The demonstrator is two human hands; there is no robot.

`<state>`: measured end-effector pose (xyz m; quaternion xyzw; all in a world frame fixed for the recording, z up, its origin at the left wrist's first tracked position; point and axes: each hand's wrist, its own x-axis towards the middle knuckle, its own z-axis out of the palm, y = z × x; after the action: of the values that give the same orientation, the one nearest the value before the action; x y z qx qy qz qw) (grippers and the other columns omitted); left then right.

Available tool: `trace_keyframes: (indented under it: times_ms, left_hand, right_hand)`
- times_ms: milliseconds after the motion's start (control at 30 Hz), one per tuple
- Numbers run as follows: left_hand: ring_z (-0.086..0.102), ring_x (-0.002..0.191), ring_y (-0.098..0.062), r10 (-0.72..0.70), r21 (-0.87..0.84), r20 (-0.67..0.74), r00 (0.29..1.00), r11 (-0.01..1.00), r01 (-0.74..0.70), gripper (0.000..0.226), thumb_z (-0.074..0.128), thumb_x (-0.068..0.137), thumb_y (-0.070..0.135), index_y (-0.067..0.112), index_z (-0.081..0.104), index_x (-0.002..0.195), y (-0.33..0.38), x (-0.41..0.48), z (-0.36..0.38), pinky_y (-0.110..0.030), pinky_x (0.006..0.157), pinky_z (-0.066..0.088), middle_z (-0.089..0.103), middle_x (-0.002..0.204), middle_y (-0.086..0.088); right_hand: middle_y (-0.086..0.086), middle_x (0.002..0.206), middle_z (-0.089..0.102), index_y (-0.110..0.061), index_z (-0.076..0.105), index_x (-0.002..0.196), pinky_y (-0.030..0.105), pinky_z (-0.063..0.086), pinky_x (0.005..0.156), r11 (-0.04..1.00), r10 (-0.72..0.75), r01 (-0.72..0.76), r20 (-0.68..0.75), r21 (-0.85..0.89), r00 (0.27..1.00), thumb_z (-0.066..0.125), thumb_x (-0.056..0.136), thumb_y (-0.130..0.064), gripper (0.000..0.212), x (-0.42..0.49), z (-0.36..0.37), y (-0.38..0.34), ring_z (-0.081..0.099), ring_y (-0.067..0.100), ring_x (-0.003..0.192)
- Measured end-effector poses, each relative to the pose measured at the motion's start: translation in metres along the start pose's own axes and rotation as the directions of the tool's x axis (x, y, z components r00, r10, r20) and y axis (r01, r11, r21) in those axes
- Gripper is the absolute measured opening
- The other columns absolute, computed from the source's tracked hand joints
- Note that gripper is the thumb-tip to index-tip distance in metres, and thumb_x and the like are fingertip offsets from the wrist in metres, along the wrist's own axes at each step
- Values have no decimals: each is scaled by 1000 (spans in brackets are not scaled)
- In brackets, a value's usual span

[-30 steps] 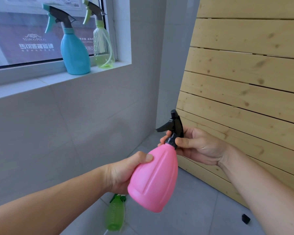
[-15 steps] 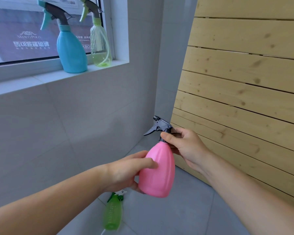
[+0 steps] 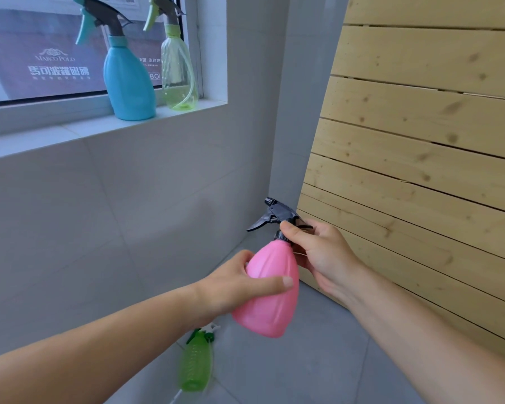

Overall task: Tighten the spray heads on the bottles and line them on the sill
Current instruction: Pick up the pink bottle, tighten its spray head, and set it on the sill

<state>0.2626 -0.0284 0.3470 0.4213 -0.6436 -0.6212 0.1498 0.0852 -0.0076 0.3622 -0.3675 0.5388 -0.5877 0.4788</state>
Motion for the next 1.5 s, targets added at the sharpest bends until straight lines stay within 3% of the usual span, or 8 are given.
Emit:
trace_keyframes:
  times_ms: [67,200,367,633,867,1067,1200,1500]
  left_hand:
    - [71,107,-14,8,59,-13,1000,998,-7,100,81,45,69,25,51,130,-1,1,4,-33,86,60,69,119,3]
    - [69,113,-26,-83,-283,109,991,953,111,81,78,60,54,21,62,132,-6,7,0,-49,108,50,72,125,-6]
    - [73,98,-19,30,-80,47,998,996,-26,76,73,58,61,26,62,124,-6,3,-6,-42,95,57,74,118,-6]
    - [75,93,-20,54,-288,217,975,958,11,70,72,72,51,17,62,132,-11,2,-8,-28,72,60,79,108,-6]
    - [76,87,-22,98,-259,88,991,963,-73,67,76,65,53,21,66,123,-13,3,-7,-32,70,60,79,101,-6]
    - [77,101,-27,107,-175,-53,993,978,-114,73,79,58,57,24,67,122,-12,3,-1,-41,83,63,79,113,-7]
    - [78,97,-23,112,-136,-113,987,983,-127,68,81,60,55,26,66,119,-11,4,3,-36,77,65,79,110,-3]
    - [75,107,-19,127,-102,-110,986,985,-138,75,78,63,61,30,61,129,-5,5,-15,-44,93,62,76,120,1]
  right_hand:
    - [4,74,65,-10,68,84,27,50,58,1000,-1,1,-7,10,1000,71,86,-18,8,1,1,1,61,14,61]
    - [13,86,65,-8,70,89,35,52,69,998,29,-27,-18,63,999,71,86,-16,8,3,-1,0,62,26,75]
    - [19,95,61,-7,65,89,45,44,80,994,43,-41,-19,98,999,67,89,-16,9,0,0,-2,55,31,86]
    - [19,94,71,-8,63,95,50,52,89,969,41,-61,88,238,995,60,93,-15,8,-3,2,-8,70,35,90]
    - [20,98,74,-6,66,100,41,55,88,977,18,-47,137,206,990,69,75,-23,31,-4,3,-10,71,31,93]
    - [18,93,74,-6,68,97,44,54,89,977,24,-36,59,212,998,65,88,-15,13,-5,7,-6,70,32,92]
    - [20,96,72,-3,65,104,34,58,77,975,19,-25,31,219,999,64,90,-14,18,-4,7,-4,71,27,88]
    - [8,103,75,-10,65,112,33,52,80,984,16,-37,120,176,993,63,88,-28,31,-7,3,-8,68,21,91]
